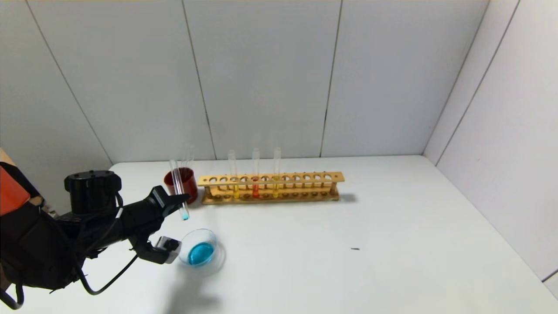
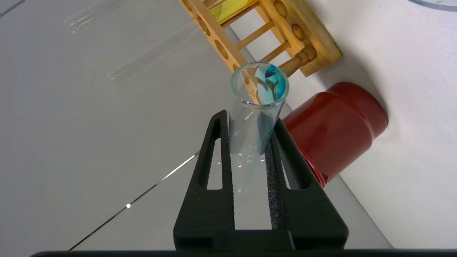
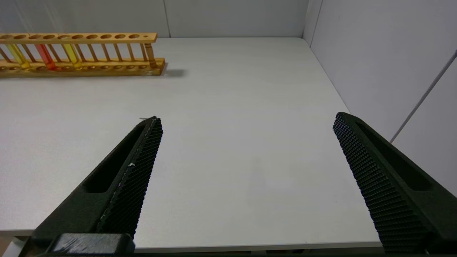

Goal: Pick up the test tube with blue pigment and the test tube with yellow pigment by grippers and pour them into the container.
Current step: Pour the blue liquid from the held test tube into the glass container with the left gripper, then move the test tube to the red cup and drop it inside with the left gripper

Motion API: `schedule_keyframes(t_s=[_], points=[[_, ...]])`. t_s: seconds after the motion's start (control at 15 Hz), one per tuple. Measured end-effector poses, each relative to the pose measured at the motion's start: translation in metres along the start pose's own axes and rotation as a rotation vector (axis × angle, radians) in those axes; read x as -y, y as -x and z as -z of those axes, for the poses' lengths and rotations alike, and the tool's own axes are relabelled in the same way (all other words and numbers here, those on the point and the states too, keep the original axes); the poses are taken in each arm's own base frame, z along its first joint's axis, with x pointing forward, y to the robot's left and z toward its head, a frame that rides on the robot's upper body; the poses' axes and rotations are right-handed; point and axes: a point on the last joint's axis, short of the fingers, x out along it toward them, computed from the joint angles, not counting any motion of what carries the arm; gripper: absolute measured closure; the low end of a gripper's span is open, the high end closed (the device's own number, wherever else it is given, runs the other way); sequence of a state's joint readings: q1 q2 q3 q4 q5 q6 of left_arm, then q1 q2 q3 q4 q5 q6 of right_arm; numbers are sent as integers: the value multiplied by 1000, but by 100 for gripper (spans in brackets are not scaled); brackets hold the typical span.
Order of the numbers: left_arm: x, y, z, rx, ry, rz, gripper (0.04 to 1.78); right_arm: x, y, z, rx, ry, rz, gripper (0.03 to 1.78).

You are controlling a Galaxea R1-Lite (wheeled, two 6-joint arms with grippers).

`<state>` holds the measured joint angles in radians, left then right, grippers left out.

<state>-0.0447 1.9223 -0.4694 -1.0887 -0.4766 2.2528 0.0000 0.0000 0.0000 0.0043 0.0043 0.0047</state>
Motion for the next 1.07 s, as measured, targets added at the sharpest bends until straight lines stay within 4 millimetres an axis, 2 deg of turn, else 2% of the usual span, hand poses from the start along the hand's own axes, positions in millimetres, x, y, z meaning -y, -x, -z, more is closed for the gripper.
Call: schedule_keyframes(t_s=[0.6,0.8,1.07], points=[[-8,6,2,-21,-8,-21,151,0,0,0,0,0,0,6],[-13,10,5,-64,168,-27,151,0,0,0,0,0,0,6],[-38,23,13,-306,573,-106,151,0,0,0,0,0,0,6]])
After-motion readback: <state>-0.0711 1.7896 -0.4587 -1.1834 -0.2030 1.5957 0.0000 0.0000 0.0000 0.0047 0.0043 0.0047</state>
